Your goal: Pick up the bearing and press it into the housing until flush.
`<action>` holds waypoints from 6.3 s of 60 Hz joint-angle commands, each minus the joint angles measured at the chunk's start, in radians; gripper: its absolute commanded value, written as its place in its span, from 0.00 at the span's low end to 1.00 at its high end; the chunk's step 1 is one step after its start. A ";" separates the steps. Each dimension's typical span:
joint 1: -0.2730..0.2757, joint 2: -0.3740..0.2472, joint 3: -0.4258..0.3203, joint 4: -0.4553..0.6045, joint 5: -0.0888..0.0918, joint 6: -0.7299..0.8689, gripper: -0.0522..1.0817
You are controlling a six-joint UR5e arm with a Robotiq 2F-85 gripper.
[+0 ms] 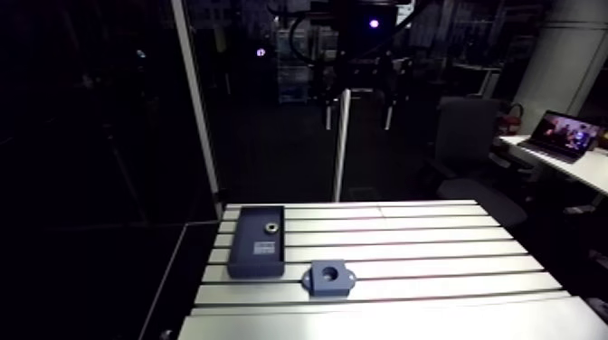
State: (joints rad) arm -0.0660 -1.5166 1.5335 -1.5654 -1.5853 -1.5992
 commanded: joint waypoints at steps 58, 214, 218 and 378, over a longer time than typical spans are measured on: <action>0.053 0.028 -0.028 -0.004 0.012 -0.005 0.05; 0.247 0.535 -0.040 -0.448 0.032 0.130 0.41; 0.247 0.540 -0.042 -0.449 0.031 0.130 0.43; 0.256 0.611 -0.047 -0.491 0.021 0.129 0.50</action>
State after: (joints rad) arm 0.1902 -0.9058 1.4857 -2.0561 -1.5638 -1.4697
